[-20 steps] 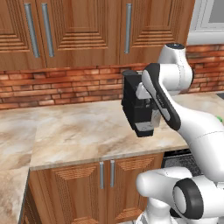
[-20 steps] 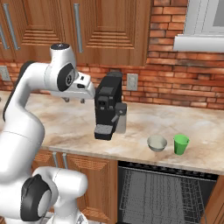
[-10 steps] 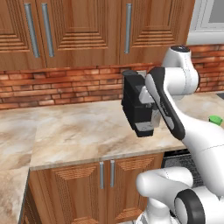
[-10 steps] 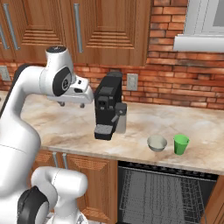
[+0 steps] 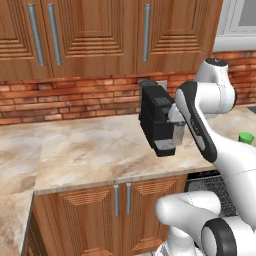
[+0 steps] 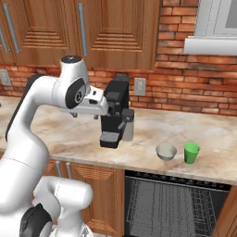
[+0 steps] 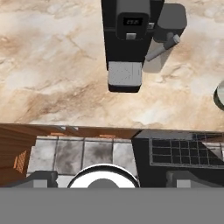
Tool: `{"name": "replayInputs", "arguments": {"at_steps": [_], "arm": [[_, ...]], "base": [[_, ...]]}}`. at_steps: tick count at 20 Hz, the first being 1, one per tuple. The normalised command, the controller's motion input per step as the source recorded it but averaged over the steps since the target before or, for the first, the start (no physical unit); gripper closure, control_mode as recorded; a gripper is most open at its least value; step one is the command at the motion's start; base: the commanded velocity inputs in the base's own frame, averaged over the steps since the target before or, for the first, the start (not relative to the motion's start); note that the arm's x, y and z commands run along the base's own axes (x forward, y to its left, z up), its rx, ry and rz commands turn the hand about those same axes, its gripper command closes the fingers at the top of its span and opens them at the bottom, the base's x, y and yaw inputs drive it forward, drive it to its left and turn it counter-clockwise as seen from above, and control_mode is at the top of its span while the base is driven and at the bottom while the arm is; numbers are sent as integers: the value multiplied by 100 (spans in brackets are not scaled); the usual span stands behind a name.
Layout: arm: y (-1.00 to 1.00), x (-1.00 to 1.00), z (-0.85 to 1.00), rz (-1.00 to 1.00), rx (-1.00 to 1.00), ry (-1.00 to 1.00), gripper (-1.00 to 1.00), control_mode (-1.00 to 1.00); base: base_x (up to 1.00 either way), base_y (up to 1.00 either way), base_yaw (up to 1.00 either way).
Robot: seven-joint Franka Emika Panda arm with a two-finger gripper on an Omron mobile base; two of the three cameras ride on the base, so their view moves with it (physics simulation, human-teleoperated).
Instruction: Pick up the cup and bowl from the counter, place them in the dishwasher, and close the dishwasher door.
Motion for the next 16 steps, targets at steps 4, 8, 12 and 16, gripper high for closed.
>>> {"name": "replayInputs", "arguments": {"at_steps": [4, 8, 12, 16], "arm": [[-41, 2, -23, 0, 0, 0, -100, -100], [-38, 7, -26, 0, 0, 0, -100, -100], [-37, 11, -34, 0, -1, 0, -100, -100], [-39, 14, -32, 0, -1, 0, -100, -100]], "base": [[0, 0, 0], [0, 0, 0], [0, 0, 0], [0, 0, 0]]}}
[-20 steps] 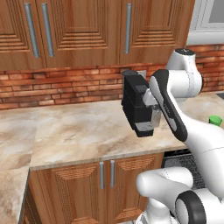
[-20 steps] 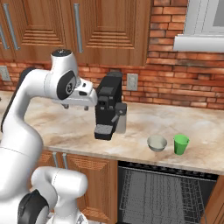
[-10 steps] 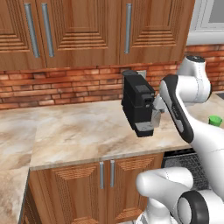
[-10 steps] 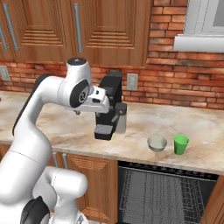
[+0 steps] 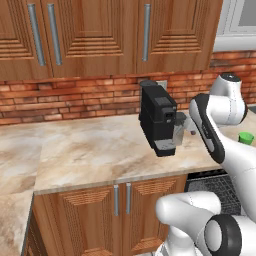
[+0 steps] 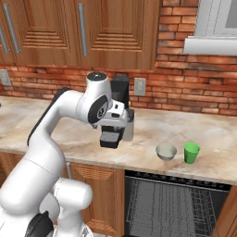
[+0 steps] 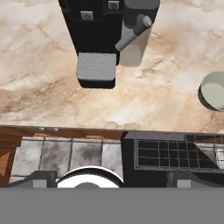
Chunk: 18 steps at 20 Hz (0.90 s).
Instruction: Pick up the cup and bowl from the counter, place them in the dishwasher, and close the dishwasher door.
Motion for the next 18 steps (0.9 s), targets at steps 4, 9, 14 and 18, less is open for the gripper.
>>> {"name": "replayInputs", "arguments": {"at_steps": [4, 9, 14, 18], "arm": [[-43, 16, -27, 0, 0, 0, -100, -100], [-42, 15, -21, 0, 0, 0, -100, -100], [-42, 12, -18, 0, 0, 0, -100, -100], [-47, 17, -15, 0, 0, 0, -100, -100]], "base": [[0, 0, 0], [0, 0, 0], [0, 0, 0], [0, 0, 0]]}}
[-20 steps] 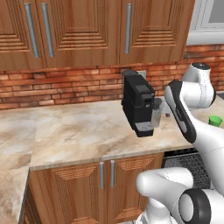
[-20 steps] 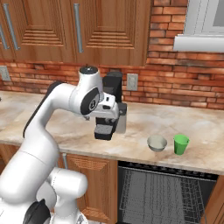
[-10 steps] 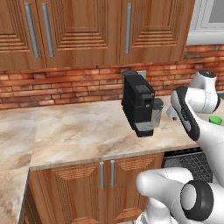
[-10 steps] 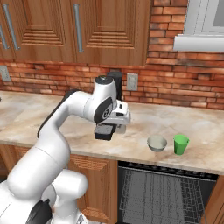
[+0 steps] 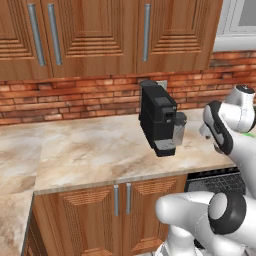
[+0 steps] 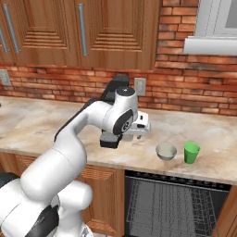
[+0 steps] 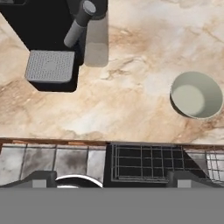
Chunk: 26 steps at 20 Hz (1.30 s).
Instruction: Pick up the cup and bowl from the counter, place them in the dishwasher, and close the dishwasher door.
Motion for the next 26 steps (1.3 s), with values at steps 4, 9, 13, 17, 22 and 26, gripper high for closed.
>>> {"name": "replayInputs", "arguments": {"at_steps": [4, 9, 13, 17, 22, 26], "arm": [[-48, 19, -15, 0, 0, 0, -100, -100], [-47, 20, -15, 0, 0, 0, -100, -100], [-46, 20, -14, 0, -1, 0, -100, -100], [-44, 24, -17, 0, -1, 0, -100, -100], [-40, 22, -20, 0, -3, 0, -100, -100], [-42, 23, -18, 0, -3, 0, -100, -100]], "base": [[0, 0, 0], [0, 0, 0], [0, 0, 0], [0, 0, 0], [0, 0, 0], [0, 0, 0]]}}
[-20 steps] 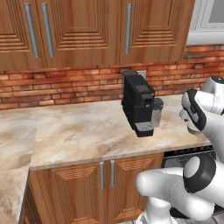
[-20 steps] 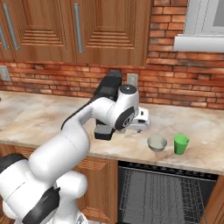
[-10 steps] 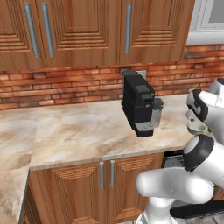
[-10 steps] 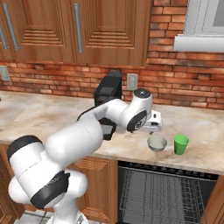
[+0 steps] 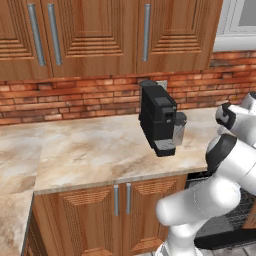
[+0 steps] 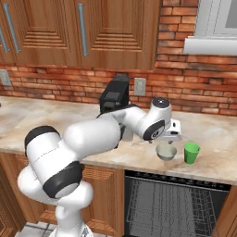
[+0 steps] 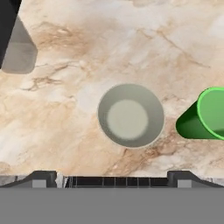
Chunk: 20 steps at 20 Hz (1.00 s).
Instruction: Pick up the cup and bowl from the counter, place them in the dishwasher, and close the dishwasher door.
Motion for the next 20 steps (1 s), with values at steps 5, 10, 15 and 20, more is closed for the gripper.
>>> {"name": "replayInputs", "arguments": {"at_steps": [5, 10, 15, 20], "arm": [[-44, 26, -15, 0, -1, 0, -100, -100], [-43, 28, -10, 0, 0, 0, -100, -100], [-43, 28, -10, 0, 0, 0, -100, -100], [-36, 31, -25, 0, 0, 0, -100, -100]], "base": [[0, 0, 0], [0, 0, 0], [0, 0, 0], [0, 0, 0]]}}
